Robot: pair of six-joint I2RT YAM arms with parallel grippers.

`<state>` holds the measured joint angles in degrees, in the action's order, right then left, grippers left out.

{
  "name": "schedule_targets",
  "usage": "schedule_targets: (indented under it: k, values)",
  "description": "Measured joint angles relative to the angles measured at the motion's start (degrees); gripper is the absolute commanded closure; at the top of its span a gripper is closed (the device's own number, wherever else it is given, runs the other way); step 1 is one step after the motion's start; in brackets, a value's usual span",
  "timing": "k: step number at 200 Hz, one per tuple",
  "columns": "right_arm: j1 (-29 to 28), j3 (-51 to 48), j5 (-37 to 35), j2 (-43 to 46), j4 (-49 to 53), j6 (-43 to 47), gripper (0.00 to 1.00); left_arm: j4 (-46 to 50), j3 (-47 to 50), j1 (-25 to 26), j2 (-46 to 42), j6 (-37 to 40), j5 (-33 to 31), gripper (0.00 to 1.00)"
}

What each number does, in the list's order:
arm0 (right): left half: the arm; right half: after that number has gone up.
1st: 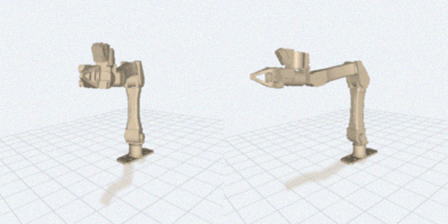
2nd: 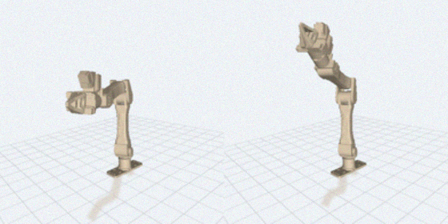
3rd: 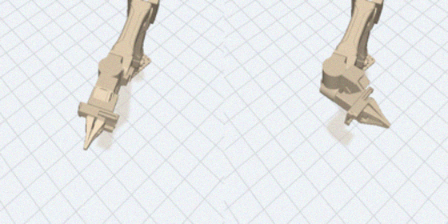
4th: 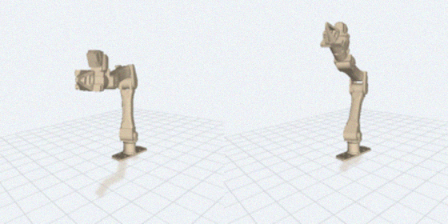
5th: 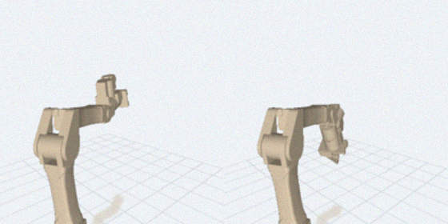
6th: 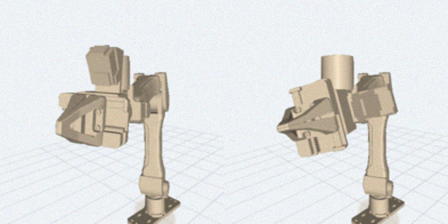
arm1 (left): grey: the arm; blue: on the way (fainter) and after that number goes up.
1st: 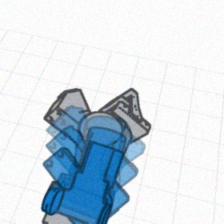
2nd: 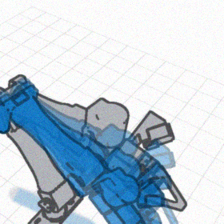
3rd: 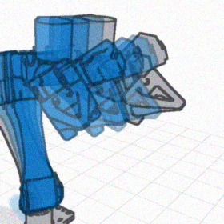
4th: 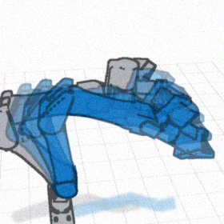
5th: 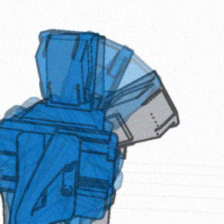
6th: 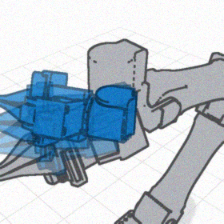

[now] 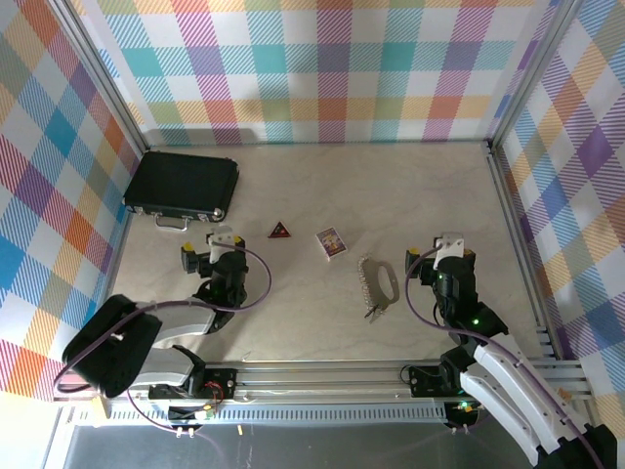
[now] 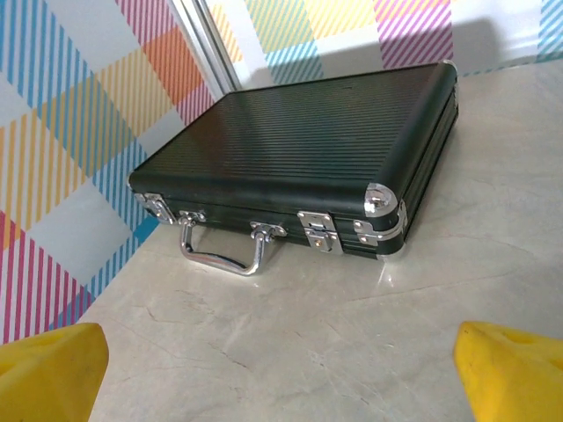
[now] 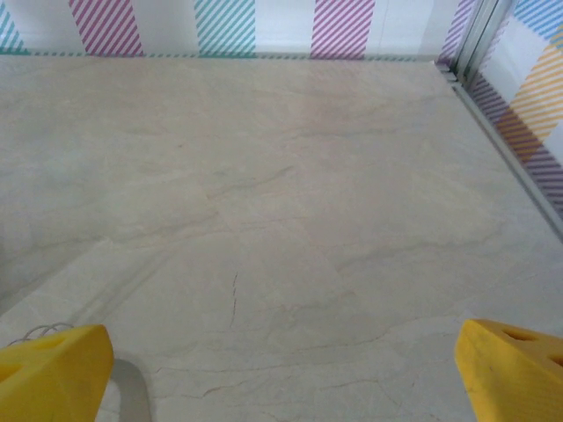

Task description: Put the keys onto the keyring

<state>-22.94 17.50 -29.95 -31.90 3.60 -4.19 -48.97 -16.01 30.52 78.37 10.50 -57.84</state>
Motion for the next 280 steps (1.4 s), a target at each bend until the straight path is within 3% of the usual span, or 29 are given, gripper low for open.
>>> schedule_targets:
  k: [49, 157, 280]
  values:
    - [2.4, -4.8, 0.5, -2.1, -8.9, 3.9, 0.01, -9.5, 0.0, -1.9, 6.5, 2.8, 2.5, 0.00]
    - [9.3, -6.5, 4.9, -25.6, -32.3, 5.1, 0.01, -20.1, -0.7, -8.9, 13.5, 2.6, 8.8, 0.00]
    - [14.7, -2.6, 12.3, -40.0, -44.3, 4.9, 0.01, -9.9, -1.4, -16.8, 9.3, -5.8, 20.5, 0.00]
